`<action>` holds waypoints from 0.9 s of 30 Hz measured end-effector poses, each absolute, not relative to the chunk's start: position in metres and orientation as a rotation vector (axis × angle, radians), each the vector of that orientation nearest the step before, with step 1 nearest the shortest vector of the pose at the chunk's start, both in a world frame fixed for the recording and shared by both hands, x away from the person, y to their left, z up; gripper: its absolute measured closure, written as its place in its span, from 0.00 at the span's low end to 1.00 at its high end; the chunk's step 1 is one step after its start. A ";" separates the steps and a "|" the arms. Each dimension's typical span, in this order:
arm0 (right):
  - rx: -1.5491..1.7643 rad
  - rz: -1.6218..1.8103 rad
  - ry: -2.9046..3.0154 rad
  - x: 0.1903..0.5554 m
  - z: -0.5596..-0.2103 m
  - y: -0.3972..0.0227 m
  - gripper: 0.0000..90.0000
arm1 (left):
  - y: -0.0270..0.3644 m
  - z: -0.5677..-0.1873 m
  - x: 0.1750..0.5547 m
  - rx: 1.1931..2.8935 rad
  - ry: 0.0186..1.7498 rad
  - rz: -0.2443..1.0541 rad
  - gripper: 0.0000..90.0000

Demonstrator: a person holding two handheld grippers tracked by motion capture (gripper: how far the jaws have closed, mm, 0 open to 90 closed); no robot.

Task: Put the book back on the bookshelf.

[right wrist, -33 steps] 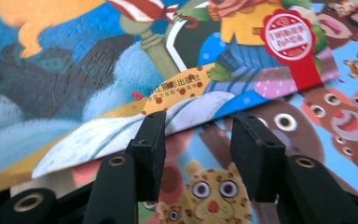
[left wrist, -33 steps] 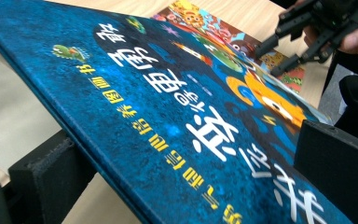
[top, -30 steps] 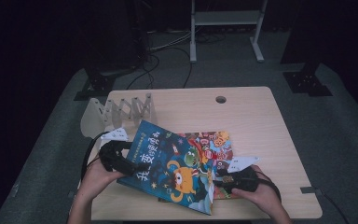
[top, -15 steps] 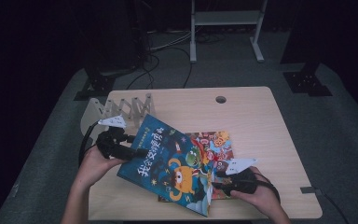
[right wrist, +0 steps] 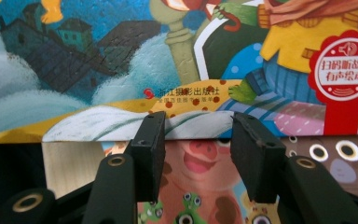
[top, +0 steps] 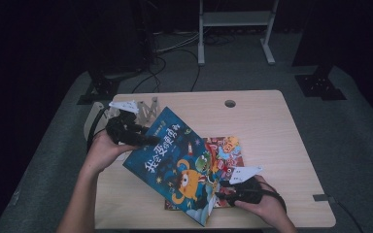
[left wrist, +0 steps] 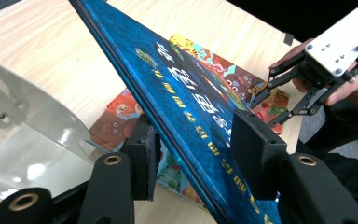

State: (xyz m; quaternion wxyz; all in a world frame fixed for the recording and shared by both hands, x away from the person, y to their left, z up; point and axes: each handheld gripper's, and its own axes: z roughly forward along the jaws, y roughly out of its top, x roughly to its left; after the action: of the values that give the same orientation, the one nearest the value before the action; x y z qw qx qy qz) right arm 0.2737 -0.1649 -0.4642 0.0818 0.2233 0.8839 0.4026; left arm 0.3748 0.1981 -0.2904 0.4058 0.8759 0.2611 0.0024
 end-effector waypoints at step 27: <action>0.793 1.145 2.488 0.289 -0.465 -0.130 0.55 | 0.146 -0.226 0.412 2.368 0.578 -0.025 0.77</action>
State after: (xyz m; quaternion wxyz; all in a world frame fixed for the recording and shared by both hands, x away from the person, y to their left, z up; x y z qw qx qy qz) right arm 0.2894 -0.1300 -0.4648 0.1448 0.2754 0.8634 0.3973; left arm 0.4120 0.1456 -0.2260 0.3448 0.9118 0.2227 -0.0095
